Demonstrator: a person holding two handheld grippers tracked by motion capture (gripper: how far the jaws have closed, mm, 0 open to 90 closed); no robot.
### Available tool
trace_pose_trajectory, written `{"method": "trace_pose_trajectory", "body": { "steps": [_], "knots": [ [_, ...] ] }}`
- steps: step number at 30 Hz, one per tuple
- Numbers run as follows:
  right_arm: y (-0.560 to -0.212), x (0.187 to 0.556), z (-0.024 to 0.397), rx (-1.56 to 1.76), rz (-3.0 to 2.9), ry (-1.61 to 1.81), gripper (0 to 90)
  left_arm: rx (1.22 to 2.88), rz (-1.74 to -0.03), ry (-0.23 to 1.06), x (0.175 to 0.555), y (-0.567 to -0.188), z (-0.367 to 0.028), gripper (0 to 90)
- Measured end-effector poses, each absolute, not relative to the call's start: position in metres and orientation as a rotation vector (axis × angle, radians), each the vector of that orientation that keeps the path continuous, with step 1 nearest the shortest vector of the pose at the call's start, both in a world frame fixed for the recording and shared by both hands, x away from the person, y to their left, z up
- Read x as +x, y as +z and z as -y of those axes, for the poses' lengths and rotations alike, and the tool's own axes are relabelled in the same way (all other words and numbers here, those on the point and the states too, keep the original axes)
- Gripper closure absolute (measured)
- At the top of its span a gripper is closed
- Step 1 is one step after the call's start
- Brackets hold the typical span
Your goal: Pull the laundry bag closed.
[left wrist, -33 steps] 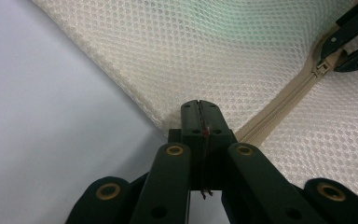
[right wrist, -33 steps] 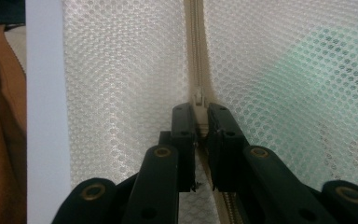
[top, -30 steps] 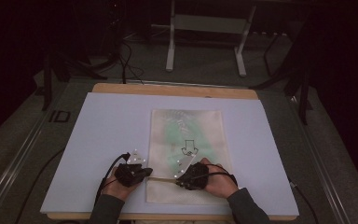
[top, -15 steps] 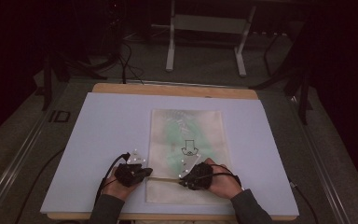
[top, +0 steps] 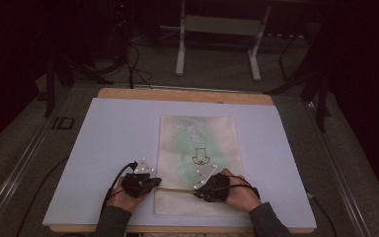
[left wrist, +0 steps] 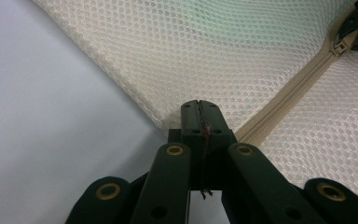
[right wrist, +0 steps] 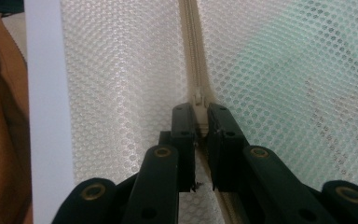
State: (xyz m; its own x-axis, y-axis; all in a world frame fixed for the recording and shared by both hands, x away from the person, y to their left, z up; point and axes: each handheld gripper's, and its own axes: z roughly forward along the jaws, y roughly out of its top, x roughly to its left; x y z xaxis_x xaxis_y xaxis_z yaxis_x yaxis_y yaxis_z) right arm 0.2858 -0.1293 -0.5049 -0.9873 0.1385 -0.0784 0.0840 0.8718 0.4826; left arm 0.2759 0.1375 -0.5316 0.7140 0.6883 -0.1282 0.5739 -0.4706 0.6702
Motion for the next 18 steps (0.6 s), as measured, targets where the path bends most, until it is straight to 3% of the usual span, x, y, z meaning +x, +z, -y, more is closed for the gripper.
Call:
{"method": "trace_pose_trajectory", "body": {
  "steps": [18],
  "knots": [
    [-0.5014, 0.2838, 0.1336, 0.177, -2.926, 0.723, 82.4, 2.202, -0.954, 0.206, 0.2758, -0.5316, -0.1375, 89.6]
  ]
}}
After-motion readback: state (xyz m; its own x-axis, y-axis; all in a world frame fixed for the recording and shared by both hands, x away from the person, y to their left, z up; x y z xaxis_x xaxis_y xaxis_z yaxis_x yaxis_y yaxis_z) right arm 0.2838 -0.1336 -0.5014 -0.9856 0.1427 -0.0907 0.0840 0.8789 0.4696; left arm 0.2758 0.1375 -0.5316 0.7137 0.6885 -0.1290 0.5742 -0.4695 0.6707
